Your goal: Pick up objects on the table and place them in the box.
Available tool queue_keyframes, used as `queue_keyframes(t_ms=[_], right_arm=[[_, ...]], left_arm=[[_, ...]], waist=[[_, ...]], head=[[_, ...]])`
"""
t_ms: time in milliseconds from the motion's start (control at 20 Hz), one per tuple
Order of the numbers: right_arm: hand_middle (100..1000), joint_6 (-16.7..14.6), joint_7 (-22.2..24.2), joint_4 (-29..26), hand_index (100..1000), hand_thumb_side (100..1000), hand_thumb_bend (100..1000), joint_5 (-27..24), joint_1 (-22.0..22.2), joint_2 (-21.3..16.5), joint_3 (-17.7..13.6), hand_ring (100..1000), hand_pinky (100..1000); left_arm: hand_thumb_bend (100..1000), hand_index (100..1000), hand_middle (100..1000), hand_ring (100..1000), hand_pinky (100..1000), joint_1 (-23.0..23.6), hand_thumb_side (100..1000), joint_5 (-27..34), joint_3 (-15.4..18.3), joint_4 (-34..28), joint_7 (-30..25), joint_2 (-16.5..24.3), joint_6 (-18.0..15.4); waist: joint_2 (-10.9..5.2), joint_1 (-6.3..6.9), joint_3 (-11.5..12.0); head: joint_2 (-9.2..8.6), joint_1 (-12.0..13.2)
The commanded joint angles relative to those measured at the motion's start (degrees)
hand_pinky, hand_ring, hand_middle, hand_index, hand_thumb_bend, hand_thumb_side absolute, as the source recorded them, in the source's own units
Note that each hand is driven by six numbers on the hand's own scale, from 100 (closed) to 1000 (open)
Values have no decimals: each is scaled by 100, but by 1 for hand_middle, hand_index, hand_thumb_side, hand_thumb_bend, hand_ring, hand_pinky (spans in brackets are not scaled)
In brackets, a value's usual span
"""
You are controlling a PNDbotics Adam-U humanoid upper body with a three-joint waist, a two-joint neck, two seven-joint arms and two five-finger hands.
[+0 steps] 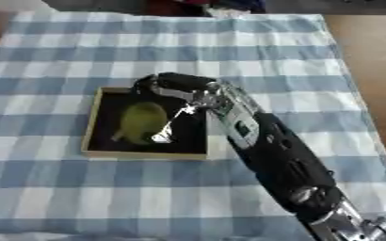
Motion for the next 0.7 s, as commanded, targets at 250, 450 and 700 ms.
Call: queue_keyframes(t_ms=[250,450,700], right_arm=[[773,215,-579,-1143,847,262,500,-573,-133,-622,-778,807,786],[752,597,-1124,-1546,819,224,470,-936,-37,-1173,-1365,797,782],[733,1147,-2297,-1750,798,340,319,-1532,336,-1863,-2183,803,795]], left_arm=[[100,819,691,511,638,-21,523,-5,39,-116,5,118,10],[100,819,690,512,639,-5,520,-28,60,-116,36,139,2],[100,819,690,511,639,17,518,-53,76,-116,63,154,-4]], waist=[[-99,27,-48],[-108,33,-86],[-102,42,-146]], head=[[-27,84],[-32,144],[-29,206]])
